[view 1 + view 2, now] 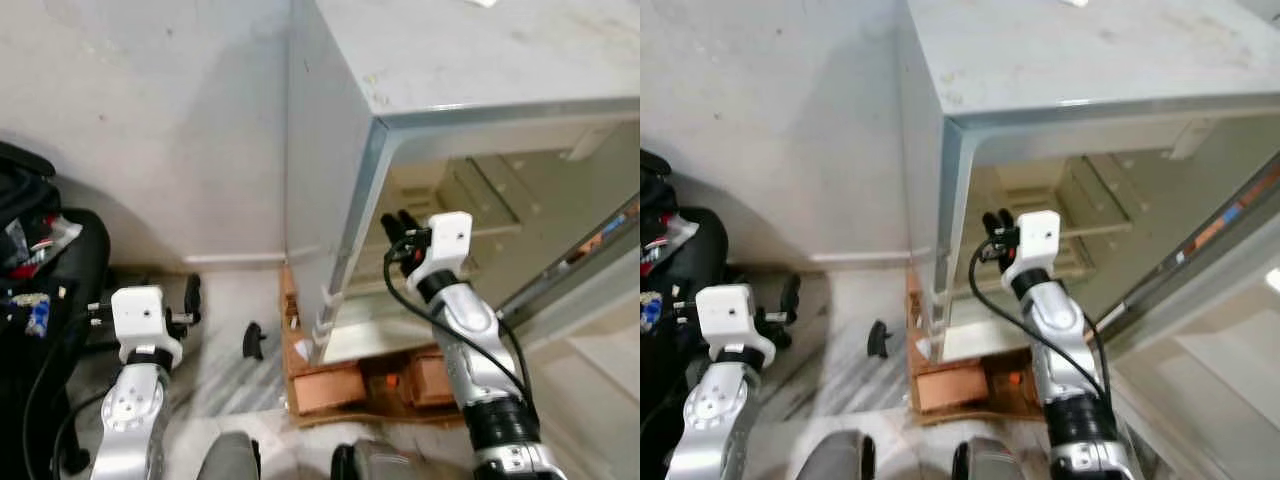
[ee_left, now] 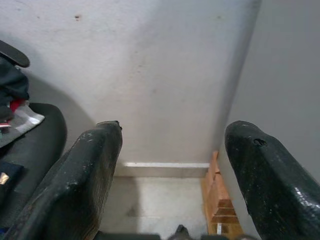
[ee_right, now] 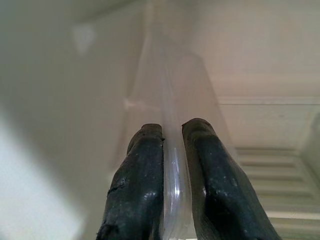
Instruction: Restocking fridge
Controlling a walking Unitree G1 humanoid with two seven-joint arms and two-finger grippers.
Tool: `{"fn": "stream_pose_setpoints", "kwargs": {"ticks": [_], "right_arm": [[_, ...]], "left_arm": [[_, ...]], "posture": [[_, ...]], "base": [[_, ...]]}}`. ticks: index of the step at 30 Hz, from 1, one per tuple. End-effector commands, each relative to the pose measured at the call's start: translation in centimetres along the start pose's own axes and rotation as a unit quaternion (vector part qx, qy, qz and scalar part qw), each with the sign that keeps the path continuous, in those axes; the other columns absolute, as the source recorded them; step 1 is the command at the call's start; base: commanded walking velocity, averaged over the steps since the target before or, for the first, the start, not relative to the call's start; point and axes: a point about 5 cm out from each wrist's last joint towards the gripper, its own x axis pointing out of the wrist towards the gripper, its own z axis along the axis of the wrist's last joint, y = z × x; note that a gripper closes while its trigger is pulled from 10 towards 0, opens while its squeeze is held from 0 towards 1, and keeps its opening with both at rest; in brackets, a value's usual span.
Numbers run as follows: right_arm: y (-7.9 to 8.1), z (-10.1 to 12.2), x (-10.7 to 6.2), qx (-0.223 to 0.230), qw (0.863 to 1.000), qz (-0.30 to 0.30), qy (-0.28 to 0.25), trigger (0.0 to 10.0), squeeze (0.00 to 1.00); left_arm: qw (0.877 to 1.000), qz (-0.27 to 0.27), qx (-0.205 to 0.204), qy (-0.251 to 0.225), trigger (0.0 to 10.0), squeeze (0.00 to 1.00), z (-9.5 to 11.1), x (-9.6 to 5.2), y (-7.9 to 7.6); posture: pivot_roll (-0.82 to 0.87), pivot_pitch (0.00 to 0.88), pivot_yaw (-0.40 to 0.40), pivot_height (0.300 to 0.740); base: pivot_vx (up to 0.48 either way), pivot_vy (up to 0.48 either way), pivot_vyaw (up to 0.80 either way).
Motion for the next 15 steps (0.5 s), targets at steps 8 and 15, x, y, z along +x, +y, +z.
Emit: {"fn": "stream_pose_setpoints", "kwargs": {"ticks": [8, 15], "right_arm": [[-0.02, -0.45, -0.15, 0.000, 1.000, 0.004, 0.011, 10.0, 0.00], [-0.09, -0.42, -0.09, -0.001, 1.000, 0.002, 0.010, 10.0, 0.00]], "left_arm": [[1.000, -0.008, 0.001, 0.008, 10.0, 0.00, -0.31, -0.21, -0.69], [1.000, -0.006, 0.001, 0.010, 10.0, 0.00, -0.36, -0.20, -0.68]], "posture": [[0.12, 0.126, -0.048, 0.740], [0.12, 0.129, -0.049, 0.740]], "base": [[0.000, -0.358, 0.00], [0.000, -0.193, 0.00]]}}
